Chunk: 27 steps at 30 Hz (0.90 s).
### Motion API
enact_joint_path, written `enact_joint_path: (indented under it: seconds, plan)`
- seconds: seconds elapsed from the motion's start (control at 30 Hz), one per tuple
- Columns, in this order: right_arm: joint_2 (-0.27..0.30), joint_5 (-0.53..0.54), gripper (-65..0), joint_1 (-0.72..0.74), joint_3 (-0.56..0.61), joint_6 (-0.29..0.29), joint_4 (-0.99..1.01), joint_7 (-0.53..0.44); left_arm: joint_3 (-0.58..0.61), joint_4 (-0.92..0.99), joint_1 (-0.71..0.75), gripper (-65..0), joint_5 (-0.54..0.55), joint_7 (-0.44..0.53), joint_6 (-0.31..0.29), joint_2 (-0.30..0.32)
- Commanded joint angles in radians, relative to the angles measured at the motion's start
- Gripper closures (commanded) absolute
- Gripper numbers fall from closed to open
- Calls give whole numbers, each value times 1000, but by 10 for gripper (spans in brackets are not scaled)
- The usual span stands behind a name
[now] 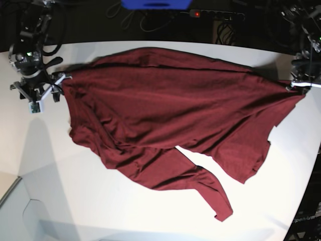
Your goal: Layout the t-shirt on the table in an organized manner, then fold the t-shirt properly
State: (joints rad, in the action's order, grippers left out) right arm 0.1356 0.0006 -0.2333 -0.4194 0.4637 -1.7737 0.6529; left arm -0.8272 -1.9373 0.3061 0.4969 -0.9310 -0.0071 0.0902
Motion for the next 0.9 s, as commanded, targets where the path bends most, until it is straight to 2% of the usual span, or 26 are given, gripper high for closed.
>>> enact_joint_path:
  seconds: [0.0, 0.17, 0.27, 0.43, 0.57, 0.63, 0.77, 0.87]
  plan:
    - [12, 5, -358, 5, -2, 2, -16, -22, -8, -15, -2, -61, 3, 16, 0, 12]
    - [12, 5, -358, 8, 0, 2, -4, -23, -16, -23, 8, -307, 1, 16, 0, -14]
    - [12, 5, -358, 10, 0, 2, 22, -23, -50, -24, 8, -374, 1, 16, 0, -22]
    - [19, 5, -358, 10, 0, 8, 61, -25, -71, -24, -3, -349, 41, 28, 0, -19]
    - [16, 5, -358, 7, -6, 137, 62, -25, -74, -24, -57, -317, 196, 28, 6, -11]
    - [16, 5, -358, 4, -6, 160, 61, -25, -68, -24, -117, -309, 230, 26, 11, -11]
    - [19, 3, -358, 4, -5, 160, 61, -25, -31, -3, -290, -308, 171, 16, 12, -14]
    - [19, 0, -358, -4, -6, 160, 53, -17, 79, 74, -411, -308, 38, 28, 12, -10]
